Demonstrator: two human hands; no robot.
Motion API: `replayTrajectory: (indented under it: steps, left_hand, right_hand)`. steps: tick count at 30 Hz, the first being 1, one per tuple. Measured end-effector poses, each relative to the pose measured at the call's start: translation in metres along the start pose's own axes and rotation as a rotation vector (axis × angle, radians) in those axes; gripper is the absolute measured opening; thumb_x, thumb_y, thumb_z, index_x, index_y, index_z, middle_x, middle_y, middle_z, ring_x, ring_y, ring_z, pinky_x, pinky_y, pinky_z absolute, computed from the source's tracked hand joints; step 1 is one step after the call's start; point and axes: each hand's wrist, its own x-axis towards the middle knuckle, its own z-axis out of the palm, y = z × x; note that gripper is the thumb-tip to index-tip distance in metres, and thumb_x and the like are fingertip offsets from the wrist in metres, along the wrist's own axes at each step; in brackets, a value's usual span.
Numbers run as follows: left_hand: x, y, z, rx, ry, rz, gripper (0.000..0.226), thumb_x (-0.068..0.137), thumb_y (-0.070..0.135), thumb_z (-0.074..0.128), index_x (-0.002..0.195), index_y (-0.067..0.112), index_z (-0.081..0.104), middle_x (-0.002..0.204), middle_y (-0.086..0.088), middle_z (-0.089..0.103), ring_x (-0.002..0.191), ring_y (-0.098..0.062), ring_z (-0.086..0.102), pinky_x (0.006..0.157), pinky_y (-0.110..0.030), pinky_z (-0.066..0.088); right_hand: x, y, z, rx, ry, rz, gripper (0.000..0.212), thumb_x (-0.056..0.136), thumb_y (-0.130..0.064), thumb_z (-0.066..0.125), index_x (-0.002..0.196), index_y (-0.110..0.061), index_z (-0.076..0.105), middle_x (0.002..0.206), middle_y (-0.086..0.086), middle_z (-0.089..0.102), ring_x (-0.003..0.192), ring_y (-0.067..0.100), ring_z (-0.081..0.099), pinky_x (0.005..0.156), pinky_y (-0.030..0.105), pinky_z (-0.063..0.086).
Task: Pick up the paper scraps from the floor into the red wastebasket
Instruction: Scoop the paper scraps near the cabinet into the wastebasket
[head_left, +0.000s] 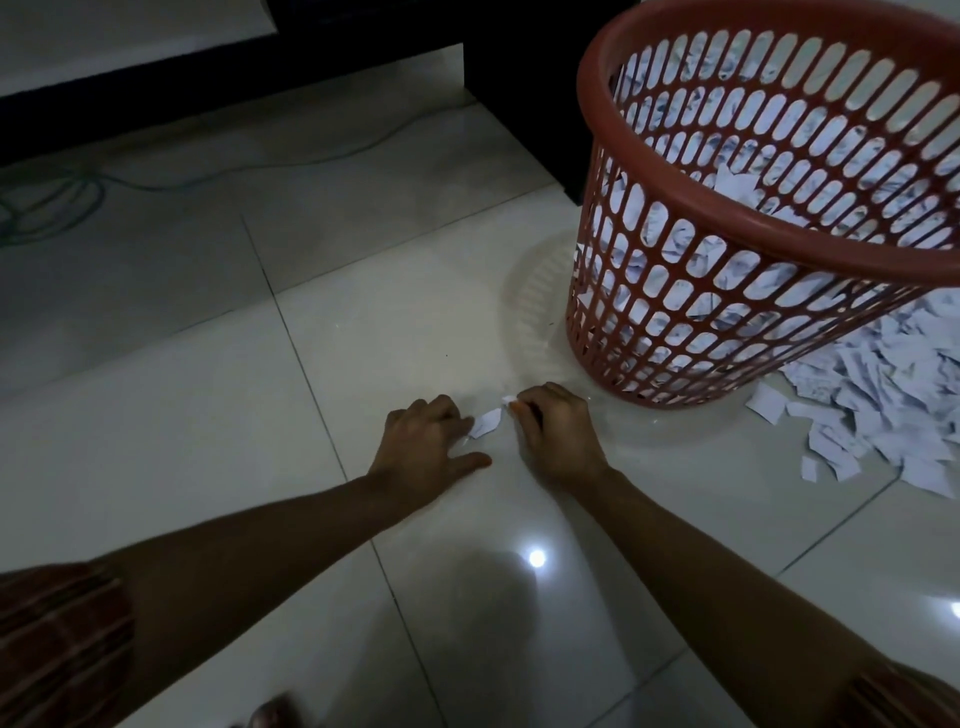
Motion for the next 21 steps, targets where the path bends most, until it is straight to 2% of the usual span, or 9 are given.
replayTrajectory:
  steps: [3, 6, 9, 11, 13, 15, 17, 19, 21]
  left_hand:
    - [0.004, -0.001, 0.002, -0.074, 0.033, -0.004, 0.039, 0.079, 0.051, 0.057, 0.091, 0.02, 0.076, 0.08, 0.001, 0.064, 0.066, -0.023, 0.061, 0.061, -0.032, 0.048]
    - [0.01, -0.005, 0.001, -0.135, 0.075, 0.041, 0.031, 0.085, 0.041, 0.055, 0.079, 0.02, 0.078, 0.07, 0.002, 0.064, 0.059, -0.017, 0.061, 0.057, -0.03, 0.048]
    - [0.015, -0.011, 0.004, -0.072, 0.095, 0.127, 0.028, 0.09, 0.034, 0.055, 0.073, 0.02, 0.074, 0.07, 0.005, 0.064, 0.062, -0.016, 0.06, 0.07, -0.025, 0.038]
    - [0.016, -0.014, 0.005, -0.01, 0.107, 0.153, 0.032, 0.092, 0.033, 0.048, 0.073, 0.02, 0.071, 0.073, 0.004, 0.064, 0.064, -0.017, 0.06, 0.08, -0.029, 0.034]
    - [0.018, -0.014, 0.005, 0.036, 0.127, 0.185, 0.027, 0.093, 0.026, 0.052, 0.072, 0.018, 0.067, 0.071, 0.003, 0.063, 0.062, -0.017, 0.059, 0.085, -0.032, 0.032]
    - [0.02, -0.015, 0.005, 0.08, 0.119, 0.229, 0.016, 0.086, 0.013, 0.067, 0.071, 0.017, 0.064, 0.069, 0.003, 0.061, 0.061, -0.017, 0.057, 0.085, -0.033, 0.031]
    - [0.022, -0.017, 0.005, 0.155, 0.101, 0.266, 0.023, 0.07, 0.002, 0.079, 0.073, 0.018, 0.062, 0.069, 0.003, 0.059, 0.062, -0.015, 0.055, 0.084, -0.035, 0.032]
    - [0.024, -0.019, 0.005, 0.202, 0.086, 0.28, 0.033, 0.061, -0.003, 0.082, 0.075, 0.017, 0.06, 0.07, 0.003, 0.057, 0.062, -0.016, 0.054, 0.083, -0.036, 0.032]
    - [0.025, -0.019, 0.005, 0.206, 0.066, 0.283, 0.035, 0.06, -0.004, 0.082, 0.077, 0.016, 0.058, 0.07, 0.002, 0.056, 0.063, -0.017, 0.054, 0.083, -0.036, 0.031]
  right_hand:
    - [0.007, 0.003, 0.0, 0.04, 0.026, 0.086, 0.011, 0.091, -0.012, 0.064, 0.089, -0.006, 0.073, 0.083, 0.006, 0.071, 0.075, 0.014, 0.061, 0.072, 0.018, 0.041]
    - [0.013, 0.007, 0.002, 0.042, 0.054, 0.132, 0.01, 0.089, -0.01, 0.066, 0.089, -0.004, 0.075, 0.083, 0.008, 0.073, 0.076, 0.017, 0.063, 0.072, 0.014, 0.038]
    - [0.021, 0.006, 0.005, 0.039, 0.088, 0.12, 0.008, 0.086, -0.007, 0.069, 0.088, -0.004, 0.076, 0.082, 0.01, 0.074, 0.073, 0.018, 0.064, 0.071, 0.01, 0.035]
    - [0.027, 0.006, 0.008, 0.037, 0.074, 0.121, 0.01, 0.087, -0.01, 0.069, 0.089, -0.005, 0.077, 0.082, 0.01, 0.074, 0.073, 0.019, 0.064, 0.073, 0.017, 0.041]
    - [0.031, 0.009, 0.011, 0.019, 0.027, 0.105, 0.011, 0.088, -0.013, 0.068, 0.089, -0.006, 0.077, 0.08, 0.012, 0.073, 0.072, 0.021, 0.063, 0.072, 0.028, 0.047]
    - [0.034, 0.012, 0.011, -0.007, -0.066, 0.051, 0.012, 0.088, -0.012, 0.066, 0.087, -0.006, 0.077, 0.079, 0.013, 0.069, 0.072, 0.024, 0.062, 0.071, 0.032, 0.049]
    - [0.034, 0.015, 0.01, -0.03, -0.164, -0.018, 0.016, 0.089, -0.013, 0.062, 0.084, -0.006, 0.075, 0.078, 0.014, 0.064, 0.072, 0.027, 0.06, 0.069, 0.037, 0.049]
    - [0.031, 0.018, 0.005, -0.033, -0.204, -0.058, 0.021, 0.09, -0.018, 0.058, 0.083, -0.007, 0.074, 0.077, 0.012, 0.062, 0.072, 0.027, 0.059, 0.068, 0.038, 0.049]
    - [0.023, 0.021, -0.001, -0.029, -0.199, -0.091, 0.022, 0.09, -0.019, 0.057, 0.083, -0.007, 0.074, 0.076, 0.011, 0.063, 0.071, 0.024, 0.059, 0.067, 0.038, 0.05]
